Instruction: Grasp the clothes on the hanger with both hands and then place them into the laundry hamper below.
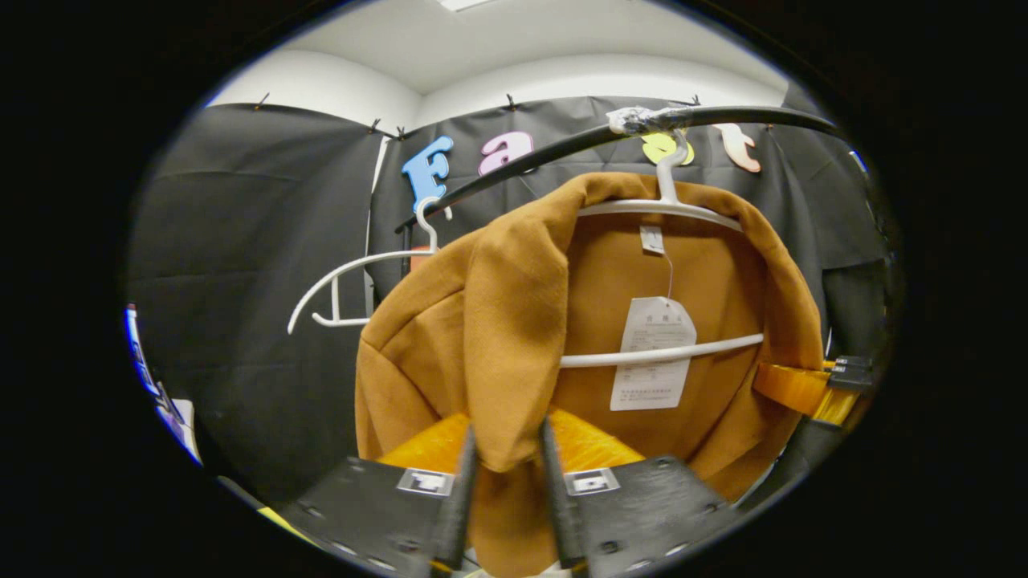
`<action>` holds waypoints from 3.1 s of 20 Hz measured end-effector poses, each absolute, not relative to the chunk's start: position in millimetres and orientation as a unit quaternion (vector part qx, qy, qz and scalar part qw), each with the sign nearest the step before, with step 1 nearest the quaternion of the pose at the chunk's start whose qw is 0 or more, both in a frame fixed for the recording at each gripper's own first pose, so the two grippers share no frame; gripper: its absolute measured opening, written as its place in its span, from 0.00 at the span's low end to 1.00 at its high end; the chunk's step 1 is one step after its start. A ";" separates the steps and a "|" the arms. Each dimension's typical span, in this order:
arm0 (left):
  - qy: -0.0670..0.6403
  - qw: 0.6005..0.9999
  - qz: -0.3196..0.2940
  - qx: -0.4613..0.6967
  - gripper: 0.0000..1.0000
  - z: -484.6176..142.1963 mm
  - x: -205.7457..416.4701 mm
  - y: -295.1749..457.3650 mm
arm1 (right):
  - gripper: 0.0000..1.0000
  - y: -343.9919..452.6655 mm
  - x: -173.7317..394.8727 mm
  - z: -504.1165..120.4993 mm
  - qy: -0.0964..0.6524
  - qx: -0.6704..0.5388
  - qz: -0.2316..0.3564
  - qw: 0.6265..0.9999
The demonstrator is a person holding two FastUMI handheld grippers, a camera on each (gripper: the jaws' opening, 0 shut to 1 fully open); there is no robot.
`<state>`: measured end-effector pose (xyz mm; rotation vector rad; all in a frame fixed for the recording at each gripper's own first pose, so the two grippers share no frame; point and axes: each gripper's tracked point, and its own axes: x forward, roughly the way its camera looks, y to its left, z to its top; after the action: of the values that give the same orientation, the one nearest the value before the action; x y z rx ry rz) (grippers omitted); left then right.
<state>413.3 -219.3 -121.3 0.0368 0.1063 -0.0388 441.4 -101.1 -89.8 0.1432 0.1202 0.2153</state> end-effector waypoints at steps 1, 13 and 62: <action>0.055 0.998 -0.019 0.015 0.31 -123.0 418.0 -218.3 | 0.15 -97.2 441.0 -90.2 0.062 0.075 0.124 0.988; 0.059 0.997 -0.044 0.008 0.00 -119.3 414.3 -207.4 | 0.08 -86.9 430.7 -81.4 0.071 0.172 0.303 0.935; 0.050 0.952 -0.278 -0.122 0.05 24.9 457.4 -171.1 | 0.07 -190.2 454.8 50.9 -0.081 0.376 0.298 0.874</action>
<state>457.4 -171.1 24.9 -0.2474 0.1009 -0.5643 454.8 -190.2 50.9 0.7863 -0.1694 0.6219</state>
